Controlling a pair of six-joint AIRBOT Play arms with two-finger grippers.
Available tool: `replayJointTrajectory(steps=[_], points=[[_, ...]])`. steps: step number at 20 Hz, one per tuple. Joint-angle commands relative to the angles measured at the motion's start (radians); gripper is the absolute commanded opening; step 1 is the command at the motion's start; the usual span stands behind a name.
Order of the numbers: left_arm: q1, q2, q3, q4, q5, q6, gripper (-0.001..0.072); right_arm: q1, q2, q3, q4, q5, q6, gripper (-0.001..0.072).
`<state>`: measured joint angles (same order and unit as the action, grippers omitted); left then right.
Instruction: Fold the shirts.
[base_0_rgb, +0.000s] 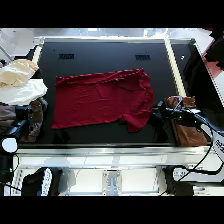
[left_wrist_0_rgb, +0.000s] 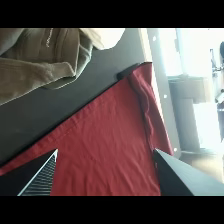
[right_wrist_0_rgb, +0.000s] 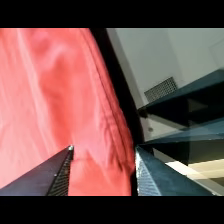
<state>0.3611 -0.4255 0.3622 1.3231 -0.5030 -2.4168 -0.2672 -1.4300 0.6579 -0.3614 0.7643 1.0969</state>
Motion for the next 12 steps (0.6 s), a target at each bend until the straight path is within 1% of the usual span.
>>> replayJointTrajectory(steps=[1, 2, 3, 5, 6, 8, 9, 10, 12], points=[[0.001, 0.001, 0.000, 0.000, -0.052, 0.001, 0.0698, 0.060, -0.047, 0.063, 0.025, 0.005, -0.005, 0.0386], [0.001, 0.001, 0.000, 0.000, -0.070, 0.001, 0.0699, 0.078, -0.055, 0.082, 0.021, 0.006, 0.008, 0.0384], [0.001, 0.001, 0.000, 0.000, -0.086, 0.001, 0.0699, 0.085, -0.056, 0.094, 0.012, 0.004, 0.019, 0.0363], [0.001, 0.001, 0.000, 0.004, -0.116, 0.002, 0.0698, 0.080, -0.052, 0.113, -0.011, 0.015, 0.020, 0.0103], [0.001, 0.001, 0.000, 0.004, -0.130, 0.013, 0.0699, 0.074, -0.051, 0.119, -0.017, 0.021, 0.020, 0.0018], [0.001, 0.001, -0.011, 0.002, -0.181, 0.023, 0.0699, 0.074, -0.045, 0.119, -0.018, 0.033, 0.019, 0.0014], [0.002, 0.001, -0.026, -0.006, -0.220, 0.008, 0.0698, 0.074, -0.045, 0.119, -0.018, 0.045, 0.019, 0.0014], [0.002, 0.001, -0.053, -0.024, -0.243, -0.034, 0.0698, 0.074, -0.045, 0.119, -0.021, 0.056, 0.019, 0.0014], [0.002, 0.000, -0.127, -0.050, -0.184, -0.071, 0.0698, 0.074, -0.045, 0.119, -0.021, 0.077, 0.018, 0.0014]])
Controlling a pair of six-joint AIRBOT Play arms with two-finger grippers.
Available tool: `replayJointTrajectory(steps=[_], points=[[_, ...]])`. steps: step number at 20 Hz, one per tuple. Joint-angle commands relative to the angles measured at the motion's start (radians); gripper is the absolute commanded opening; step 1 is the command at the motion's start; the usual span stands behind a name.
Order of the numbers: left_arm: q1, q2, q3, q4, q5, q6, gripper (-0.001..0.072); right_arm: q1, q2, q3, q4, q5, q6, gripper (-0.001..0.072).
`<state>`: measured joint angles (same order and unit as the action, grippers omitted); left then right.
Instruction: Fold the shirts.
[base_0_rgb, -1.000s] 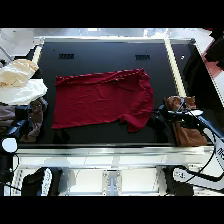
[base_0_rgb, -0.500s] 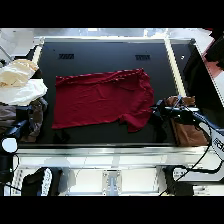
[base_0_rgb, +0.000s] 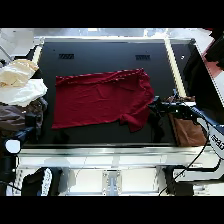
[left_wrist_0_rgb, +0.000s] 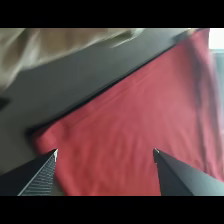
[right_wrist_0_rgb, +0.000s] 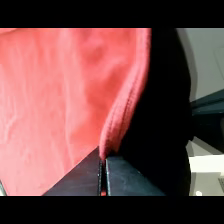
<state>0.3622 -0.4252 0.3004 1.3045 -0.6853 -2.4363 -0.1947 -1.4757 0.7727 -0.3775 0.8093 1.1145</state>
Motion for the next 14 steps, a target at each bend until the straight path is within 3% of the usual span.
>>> replayJointTrajectory(steps=[1, 3, 7, 14], points=[[0.001, -0.006, -0.099, -0.039, 0.023, -0.099, 0.0692, 0.001, 0.001, 0.005, -0.006, 0.048, -0.002, 0.0014], [0.001, -0.043, -0.146, -0.084, 0.061, -0.137, 0.0592, 0.002, 0.006, 0.004, -0.021, 0.070, -0.003, 0.0014], [0.000, -0.173, -0.151, -0.246, 0.159, 0.044, 0.0578, 0.002, 0.022, 0.004, -0.026, 0.074, -0.002, 0.0014], [-0.004, -0.295, -0.150, -0.252, 0.235, 0.066, 0.0577, 0.002, 0.024, 0.004, -0.026, 0.085, -0.003, 0.0015]])
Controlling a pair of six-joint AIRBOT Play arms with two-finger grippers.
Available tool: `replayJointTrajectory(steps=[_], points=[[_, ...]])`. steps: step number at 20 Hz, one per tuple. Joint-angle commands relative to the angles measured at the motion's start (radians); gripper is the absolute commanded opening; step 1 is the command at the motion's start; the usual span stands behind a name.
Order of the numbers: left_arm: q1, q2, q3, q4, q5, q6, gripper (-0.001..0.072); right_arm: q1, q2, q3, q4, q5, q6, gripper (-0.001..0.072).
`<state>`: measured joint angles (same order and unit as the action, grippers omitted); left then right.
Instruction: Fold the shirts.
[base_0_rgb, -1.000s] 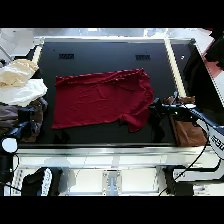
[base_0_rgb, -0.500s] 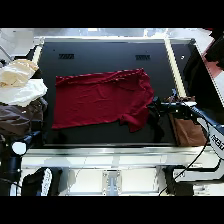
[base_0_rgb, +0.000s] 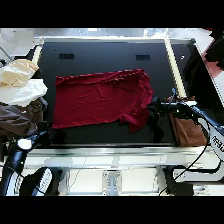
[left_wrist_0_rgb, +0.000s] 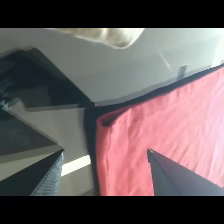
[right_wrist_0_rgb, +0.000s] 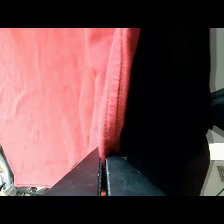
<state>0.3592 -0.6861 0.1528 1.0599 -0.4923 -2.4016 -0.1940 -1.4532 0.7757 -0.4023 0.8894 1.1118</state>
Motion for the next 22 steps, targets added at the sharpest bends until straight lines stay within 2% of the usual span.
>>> replayJointTrajectory(steps=[1, 2, 4, 5, 6, 8, 9, 10, 13, 14, 15, 16, 17, 19, 22], points=[[-0.001, -0.036, -0.002, -0.016, 0.050, 0.047, 0.0576, 0.001, 0.001, 0.001, -0.001, 0.005, 0.000, 0.0015], [-0.001, -0.040, -0.002, -0.022, 0.056, 0.066, 0.0554, 0.001, 0.001, 0.001, -0.001, 0.005, 0.000, 0.0015], [-0.001, -0.057, -0.002, -0.023, 0.056, 0.081, 0.0462, 0.001, 0.001, 0.001, -0.001, 0.005, 0.000, 0.0015], [-0.002, -0.068, 0.000, -0.036, 0.055, 0.096, 0.0462, 0.002, 0.001, 0.001, -0.001, 0.007, 0.000, 0.0015], [-0.004, -0.081, 0.002, -0.082, 0.055, 0.166, 0.0462, 0.002, 0.001, 0.001, -0.001, 0.008, 0.000, 0.0015], [-0.004, -0.122, 0.018, -0.262, 0.055, 0.397, 0.0462, 0.002, 0.001, 0.001, -0.001, 0.008, 0.000, 0.0015], [-0.004, -0.151, 0.030, -0.337, 0.056, 0.484, 0.0461, 0.002, 0.001, 0.001, -0.001, 0.008, 0.000, 0.0015], [-0.004, -0.180, 0.042, -0.372, 0.055, 0.519, 0.0461, 0.002, 0.001, 0.001, -0.001, 0.010, 0.000, 0.0015], [-0.004, -0.255, 0.057, -0.377, 0.031, 0.548, 0.0456, 0.002, 0.001, 0.001, -0.001, 0.015, 0.000, 0.0015], [-0.004, -0.270, 0.057, -0.377, 0.029, 0.564, 0.0334, 0.002, 0.001, 0.001, -0.001, 0.015, 0.000, 0.0015], [-0.004, -0.277, 0.057, -0.377, 0.035, 0.575, 0.0174, 0.002, 0.001, 0.001, -0.001, 0.016, 0.000, 0.0014], [-0.004, -0.275, 0.058, -0.377, 0.049, 0.578, 0.0064, 0.002, 0.001, 0.001, 0.000, 0.018, 0.000, 0.0015], [-0.003, -0.270, 0.058, -0.378, 0.066, 0.577, 0.0014, 0.002, 0.005, 0.001, -0.001, 0.020, -0.001, 0.0014], [-0.003, -0.238, 0.070, -0.380, 0.090, 0.594, 0.0013, 0.001, 0.039, 0.001, -0.007, 0.026, -0.008, 0.0013], [-0.003, -0.091, 0.165, -0.380, 0.031, 0.945, 0.0013, 0.000, 0.201, 0.002, -0.150, 0.067, -0.006, 0.0012]])
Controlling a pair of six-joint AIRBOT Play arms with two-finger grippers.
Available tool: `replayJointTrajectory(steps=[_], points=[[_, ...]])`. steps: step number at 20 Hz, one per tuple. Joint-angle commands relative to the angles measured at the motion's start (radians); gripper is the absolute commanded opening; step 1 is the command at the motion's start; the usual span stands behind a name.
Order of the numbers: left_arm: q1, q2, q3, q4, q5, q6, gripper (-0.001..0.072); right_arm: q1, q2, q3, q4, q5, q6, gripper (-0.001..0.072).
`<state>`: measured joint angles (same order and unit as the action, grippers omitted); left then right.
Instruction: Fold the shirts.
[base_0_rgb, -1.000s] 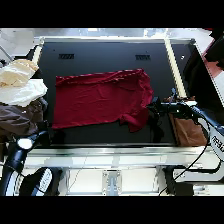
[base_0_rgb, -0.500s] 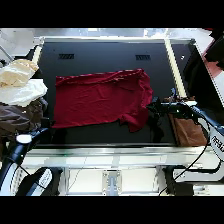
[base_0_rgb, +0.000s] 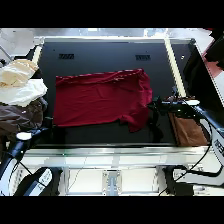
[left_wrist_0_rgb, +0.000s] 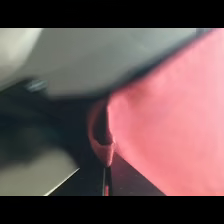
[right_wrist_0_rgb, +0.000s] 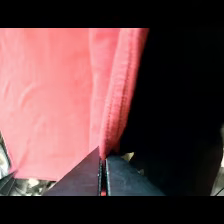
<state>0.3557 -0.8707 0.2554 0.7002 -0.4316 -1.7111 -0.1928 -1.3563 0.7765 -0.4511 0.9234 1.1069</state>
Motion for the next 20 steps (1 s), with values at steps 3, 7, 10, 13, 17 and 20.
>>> replayJointTrajectory(steps=[3, 7, 10, 13, 17, 20], points=[[0.002, 0.290, 0.204, -0.011, -0.149, 0.314, 0.0012, -0.001, 0.377, 0.000, -0.257, 0.163, 0.010, 0.0011], [0.002, 0.513, 0.496, 0.266, -0.342, 0.293, 0.0010, -0.001, 0.822, 0.037, -0.345, 0.236, 0.137, 0.0012], [0.002, 0.539, 0.803, 0.596, -0.511, 0.166, 0.0010, -0.001, 1.091, 0.212, -0.525, 0.233, 0.312, 0.0010], [0.002, 0.470, 1.094, 0.780, -0.555, 0.166, 0.0010, -0.001, 1.164, 0.479, -0.751, 0.245, 0.427, 0.0007], [0.000, 0.270, 1.374, 0.727, -0.709, 0.195, 0.0010, 0.000, 1.007, 0.705, -0.773, 0.251, 0.384, 0.0007], [-0.001, 0.126, 1.358, 0.563, -0.842, 0.252, 0.0010, 0.000, 0.797, 0.701, -0.752, 0.296, 0.341, 0.0007]])
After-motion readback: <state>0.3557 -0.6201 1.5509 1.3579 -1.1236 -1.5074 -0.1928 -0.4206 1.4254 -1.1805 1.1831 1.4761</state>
